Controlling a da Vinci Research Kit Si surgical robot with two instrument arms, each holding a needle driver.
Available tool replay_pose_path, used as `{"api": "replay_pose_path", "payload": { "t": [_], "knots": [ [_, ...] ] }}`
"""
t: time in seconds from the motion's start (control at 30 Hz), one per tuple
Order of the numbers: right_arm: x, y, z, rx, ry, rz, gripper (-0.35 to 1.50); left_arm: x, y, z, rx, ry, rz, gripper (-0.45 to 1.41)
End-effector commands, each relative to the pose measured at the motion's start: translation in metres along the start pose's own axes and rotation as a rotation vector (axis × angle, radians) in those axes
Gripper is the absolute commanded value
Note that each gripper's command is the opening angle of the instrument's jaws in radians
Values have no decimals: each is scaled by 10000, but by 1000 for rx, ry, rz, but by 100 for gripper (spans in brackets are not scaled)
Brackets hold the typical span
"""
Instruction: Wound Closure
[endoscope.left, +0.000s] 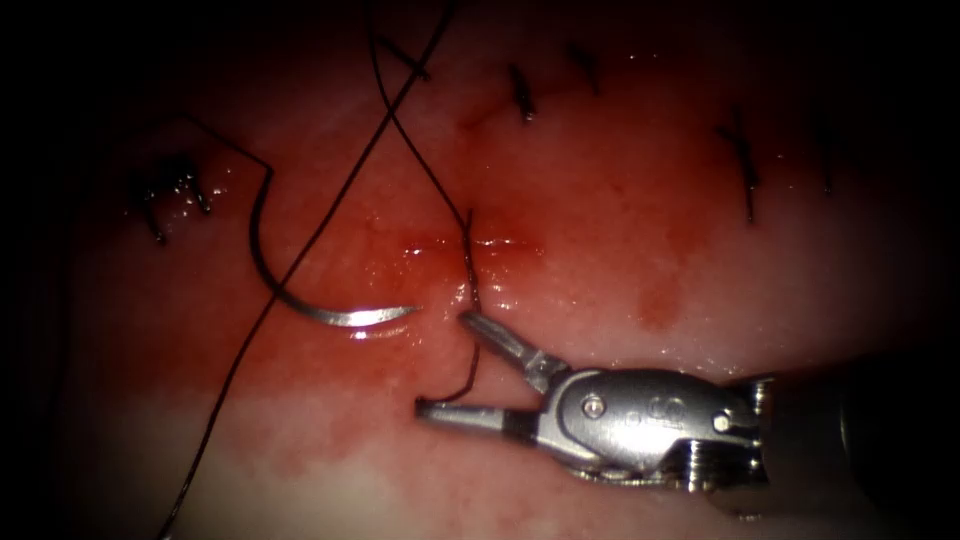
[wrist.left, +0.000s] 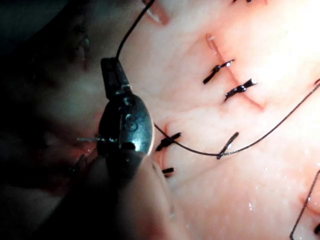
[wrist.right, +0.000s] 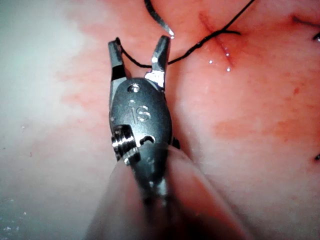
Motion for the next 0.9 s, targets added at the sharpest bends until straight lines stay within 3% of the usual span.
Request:
{"api": "replay_pose_path", "payload": {
  "t": [0.03,0.1,0.17,0.2,0.27,0.33,0.4,0.53,0.6,0.63,0.67,0.73,0.9],
  "knots": [
    [-8,0,-3,-3,-16,-1,103,-2,8,3,-32,23,-20,-45],
    [-8,4,-8,-7,-30,-2,98,5,21,-4,-87,73,-52,-45],
    [-9,11,-12,-2,-46,-32,76,9,32,-12,-131,108,-70,-45],
    [-9,13,-12,6,-45,-69,74,12,39,-17,-153,120,-82,-45],
    [-8,20,-11,60,-36,-152,73,16,49,-24,-174,132,-102,-45],
    [-6,26,-8,89,-43,-165,68,18,63,-32,-193,140,-118,-45],
    [-2,31,-6,128,-56,-168,49,19,77,-35,-209,145,-129,-45],
    [16,41,6,186,-18,-162,44,13,122,-31,-246,143,-175,-45],
    [24,41,10,190,9,-156,26,9,139,-27,-261,145,-187,-45],
    [27,39,14,195,22,-130,-10,8,146,-25,-265,143,-198,-45],
    [29,37,16,203,21,-105,-30,7,152,-24,-272,144,-202,-45],
    [32,33,23,193,11,-8,-35,4,166,-22,-288,146,-217,-45],
    [35,27,41,168,9,55,-35,1,195,-19,-324,149,-259,-45]
  ]
}}
